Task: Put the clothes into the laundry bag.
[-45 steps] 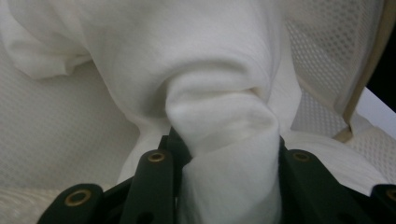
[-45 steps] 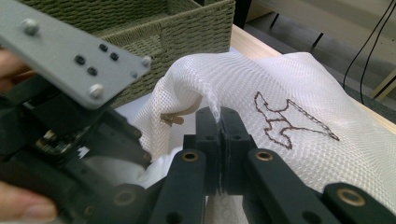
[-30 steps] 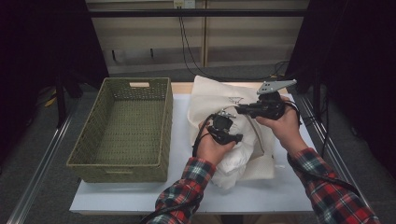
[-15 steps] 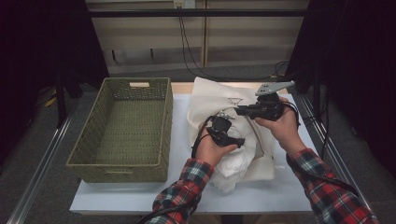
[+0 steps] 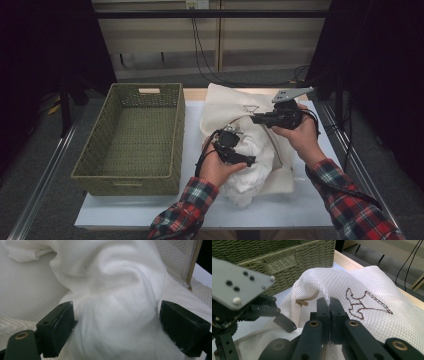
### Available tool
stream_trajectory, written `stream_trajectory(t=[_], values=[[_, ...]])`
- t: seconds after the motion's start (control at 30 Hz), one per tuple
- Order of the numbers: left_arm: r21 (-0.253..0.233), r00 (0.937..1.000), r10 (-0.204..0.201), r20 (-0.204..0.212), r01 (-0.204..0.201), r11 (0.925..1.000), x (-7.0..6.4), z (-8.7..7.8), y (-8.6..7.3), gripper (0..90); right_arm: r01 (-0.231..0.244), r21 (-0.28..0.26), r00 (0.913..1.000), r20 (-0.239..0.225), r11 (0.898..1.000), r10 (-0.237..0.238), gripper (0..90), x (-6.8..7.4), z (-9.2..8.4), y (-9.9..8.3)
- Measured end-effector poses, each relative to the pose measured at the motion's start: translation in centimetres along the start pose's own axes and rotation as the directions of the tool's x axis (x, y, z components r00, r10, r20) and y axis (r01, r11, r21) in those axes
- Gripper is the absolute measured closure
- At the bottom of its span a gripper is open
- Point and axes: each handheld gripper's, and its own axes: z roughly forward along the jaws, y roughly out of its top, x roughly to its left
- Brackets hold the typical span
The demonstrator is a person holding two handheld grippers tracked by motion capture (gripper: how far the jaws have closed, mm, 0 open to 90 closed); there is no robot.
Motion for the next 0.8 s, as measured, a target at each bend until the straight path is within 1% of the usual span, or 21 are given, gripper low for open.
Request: stream_trajectory(t=[0.03, 0.13, 0.2, 0.23, 0.27, 0.3, 0.33, 0.37, 0.4, 0.43, 0.47, 0.5, 0.53, 0.57, 0.63, 0.67, 0.73, 0.77, 0.8], values=[[0.007, 0.9999, -0.004, 0.011, 0.004, 1.0000, 0.0, 0.2, -0.3, 13.7, 0.002, 0.002, 1.0000, -0.001, 1.000, -0.002, 88.2, 0.0, 0.0, 0.0], [0.016, 0.9998, -0.021, 0.004, 0.021, 0.9996, 0.0, 0.9, -0.9, 13.8, 0.007, 0.008, 0.9999, 0.007, 1.000, -0.007, 88.2, 0.0, 0.0, 0.1], [0.019, 0.9987, -0.049, 0.010, 0.049, 0.9986, 0.0, 1.2, -1.2, 14.2, 0.006, 0.009, 1.0000, 0.007, 1.000, -0.006, 88.2, 0.0, -0.1, 0.1], [0.019, 0.9970, -0.075, 0.019, 0.074, 0.9971, 0.0, 1.5, -1.3, 14.8, 0.009, 0.010, 0.9999, 0.006, 1.000, -0.010, 88.2, 0.0, -0.1, 0.1], [0.022, 0.9963, -0.083, 0.024, 0.083, 0.9963, 0.0, 1.7, -1.5, 15.5, 0.012, 0.010, 0.9999, 0.007, 1.000, -0.012, 88.2, -0.1, -0.1, 0.0], [0.035, 0.9967, -0.076, 0.027, 0.075, 0.9965, 0.0, 1.8, -1.6, 20.2, 0.013, 0.008, 0.9999, 0.009, 1.000, -0.013, 88.2, -0.1, -0.1, 0.0], [0.036, 0.9962, -0.080, 0.033, 0.079, 0.9962, -0.1, 1.8, -1.7, 25.5, 0.009, 0.008, 0.9999, 0.010, 1.000, -0.009, 88.2, -0.1, -0.1, 0.0], [0.043, 0.9965, -0.075, 0.037, 0.073, 0.9964, -0.1, 1.9, -1.8, 27.6, 0.009, 0.008, 0.9999, 0.010, 1.000, -0.009, 88.2, -0.1, -0.1, 0.0], [0.043, 0.9961, -0.080, 0.037, 0.079, 0.9960, -0.2, 2.0, -1.9, 33.5, 0.006, 0.009, 0.9999, 0.009, 1.000, -0.006, 88.2, -0.1, -0.1, 0.0], [0.038, 0.9952, -0.089, 0.041, 0.087, 0.9955, -0.3, 2.0, -2.0, 38.8, 0.006, 0.009, 0.9999, 0.010, 1.000, -0.006, 88.2, -0.1, -0.1, 0.0], [0.036, 0.9956, -0.084, 0.041, 0.083, 0.9959, -0.4, 1.9, -2.0, 43.4, 0.006, 0.009, 0.9999, 0.010, 1.000, -0.006, 88.2, -0.1, -0.1, 0.0], [0.027, 0.9967, -0.075, 0.031, 0.075, 0.9969, -0.6, 1.8, -2.1, 51.4, 0.005, 0.010, 1.0000, 0.008, 1.000, -0.005, 88.2, -0.1, -0.1, 0.0], [0.025, 0.9974, -0.066, 0.029, 0.066, 0.9975, -0.7, 1.7, -2.1, 56.2, 0.004, 0.008, 1.0000, 0.008, 1.000, -0.004, 88.2, -0.1, -0.1, 0.0], [0.023, 0.9974, -0.066, 0.029, 0.065, 0.9976, -0.7, 1.7, -2.0, 59.6, 0.005, 0.009, 1.0000, 0.007, 1.000, -0.006, 88.2, -0.1, -0.1, 0.0], [0.017, 0.9967, -0.077, 0.024, 0.077, 0.9969, -0.8, 1.7, -1.9, 63.3, 0.008, 0.010, 0.9999, 0.009, 1.000, -0.008, 88.2, -0.1, -0.2, 0.0], [0.026, 0.9967, -0.075, 0.032, 0.074, 0.9969, -0.7, 1.6, -1.8, 64.7, 0.007, 0.009, 0.9999, 0.007, 1.000, -0.007, 88.3, 0.0, -0.2, 0.0], [0.025, 0.9965, -0.078, 0.031, 0.077, 0.9967, -0.7, 1.5, -1.6, 65.8, 0.003, 0.009, 1.0000, 0.008, 1.000, -0.003, 88.2, 0.0, -0.2, 0.1], [0.018, 0.9959, -0.086, 0.030, 0.085, 0.9962, -0.8, 1.4, -1.5, 66.3, 0.002, 0.007, 1.0000, 0.005, 1.000, -0.002, 88.3, 0.0, -0.2, 0.1], [0.024, 0.9963, -0.078, 0.036, 0.077, 0.9967, -0.8, 1.3, -1.3, 66.5, 0.001, 0.006, 1.0000, 0.002, 1.000, -0.001, 88.3, 0.1, -0.2, 0.0]])
